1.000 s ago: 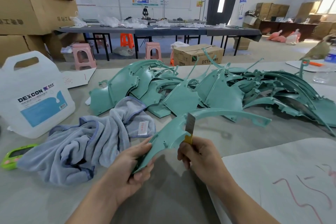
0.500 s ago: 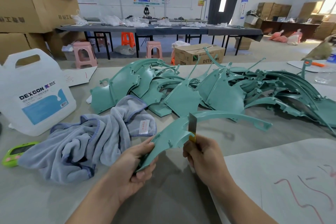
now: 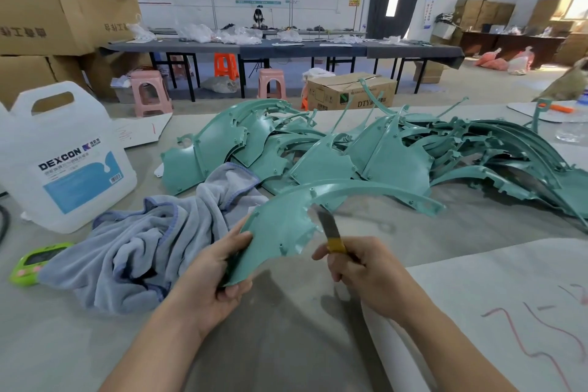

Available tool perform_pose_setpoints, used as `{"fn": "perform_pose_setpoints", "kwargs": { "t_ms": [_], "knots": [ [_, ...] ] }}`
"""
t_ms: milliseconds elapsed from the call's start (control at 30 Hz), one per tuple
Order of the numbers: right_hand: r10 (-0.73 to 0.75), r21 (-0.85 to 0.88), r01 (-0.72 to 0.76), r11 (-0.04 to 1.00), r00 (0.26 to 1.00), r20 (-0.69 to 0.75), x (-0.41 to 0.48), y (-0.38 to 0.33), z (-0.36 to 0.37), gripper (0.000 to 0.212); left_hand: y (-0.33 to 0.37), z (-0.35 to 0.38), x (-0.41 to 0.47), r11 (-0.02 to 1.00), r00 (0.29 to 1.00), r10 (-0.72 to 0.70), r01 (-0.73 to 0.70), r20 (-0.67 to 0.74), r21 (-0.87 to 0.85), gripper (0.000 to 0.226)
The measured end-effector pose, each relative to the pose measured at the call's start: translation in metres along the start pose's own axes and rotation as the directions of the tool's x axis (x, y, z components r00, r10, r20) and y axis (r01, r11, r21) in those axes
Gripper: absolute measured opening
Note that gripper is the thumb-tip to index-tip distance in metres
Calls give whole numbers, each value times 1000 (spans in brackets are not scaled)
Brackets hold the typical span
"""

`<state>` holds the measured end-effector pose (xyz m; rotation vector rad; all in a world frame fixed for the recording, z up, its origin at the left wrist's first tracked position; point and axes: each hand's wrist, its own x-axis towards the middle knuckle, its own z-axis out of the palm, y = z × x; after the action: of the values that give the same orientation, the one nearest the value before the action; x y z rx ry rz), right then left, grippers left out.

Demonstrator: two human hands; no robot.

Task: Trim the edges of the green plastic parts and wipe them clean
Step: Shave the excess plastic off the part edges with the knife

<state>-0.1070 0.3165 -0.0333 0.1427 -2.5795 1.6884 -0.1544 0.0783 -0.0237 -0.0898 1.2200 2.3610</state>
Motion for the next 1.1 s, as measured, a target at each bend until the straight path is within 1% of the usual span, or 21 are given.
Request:
{"fn": "perform_pose_setpoints", "kwargs": {
  "t_ms": [100, 167, 233, 333, 367, 433, 467, 533, 600, 667, 733, 867, 967, 1033, 1100],
  "knots": [
    [18, 143, -21, 990, 1000, 21, 2, 0, 4, 27, -2, 1, 0, 998, 999, 45, -45, 5, 46, 48],
    [24, 135, -37, 990, 995, 95, 0, 1, 9, 25, -4, 3, 0, 997, 997, 70, -72, 34, 39, 48],
    [32, 79, -45, 996, 986, 163, -2, 2, 11, 22, -4, 5, -1, 994, 992, 105, -105, 74, 4, 46],
    [46, -103, -29, 994, 984, 172, -2, 1, 5, 22, 2, 7, -2, 979, 977, 197, -193, 78, -58, 47],
    [49, -156, -23, 988, 985, 168, -2, 0, 3, 23, 4, 7, -2, 971, 970, 237, -235, 58, -45, 47],
    [61, -188, -38, 981, 991, 119, -2, 0, 0, 26, 7, 5, -1, 953, 954, 299, -298, -1, 55, 43],
    [73, -165, -60, 984, 995, 69, -1, 0, -1, 28, 8, 3, -1, 941, 945, 327, -324, -15, 101, 40],
    [111, -25, -112, 993, 993, -50, 1, 2, 1, 30, 7, 1, 1, 925, 931, 363, -357, -23, 130, 40],
    [141, 96, -129, 987, 980, -138, 5, 3, 1, 31, 5, 0, 1, 923, 931, 362, -353, -37, 155, 42],
    [135, 126, -114, 985, 975, -176, 7, 4, -1, 23, 3, -3, 3, 908, 926, 374, -357, -41, 221, 45],
    [129, 160, -101, 982, 976, -175, 7, 4, -2, 20, 2, -6, 4, 894, 924, 381, -355, -47, 273, 48],
    [174, 272, -129, 954, 973, -151, 5, 2, -3, 33, 2, -8, 5, 884, 926, 375, -341, -51, 320, 49],
    [156, 324, -123, 938, 985, -79, 3, -1, -1, 37, 1, -10, 7, 877, 926, 375, -343, -35, 336, 50],
    [124, 361, -108, 926, 992, -20, 2, -4, 1, 30, 1, -11, 7, 867, 924, 383, -357, -8, 347, 52],
    [118, 348, -117, 930, 993, 20, 2, -7, 3, 22, 1, -12, 7, 850, 916, 401, -379, 18, 365, 46]
  ]
}}
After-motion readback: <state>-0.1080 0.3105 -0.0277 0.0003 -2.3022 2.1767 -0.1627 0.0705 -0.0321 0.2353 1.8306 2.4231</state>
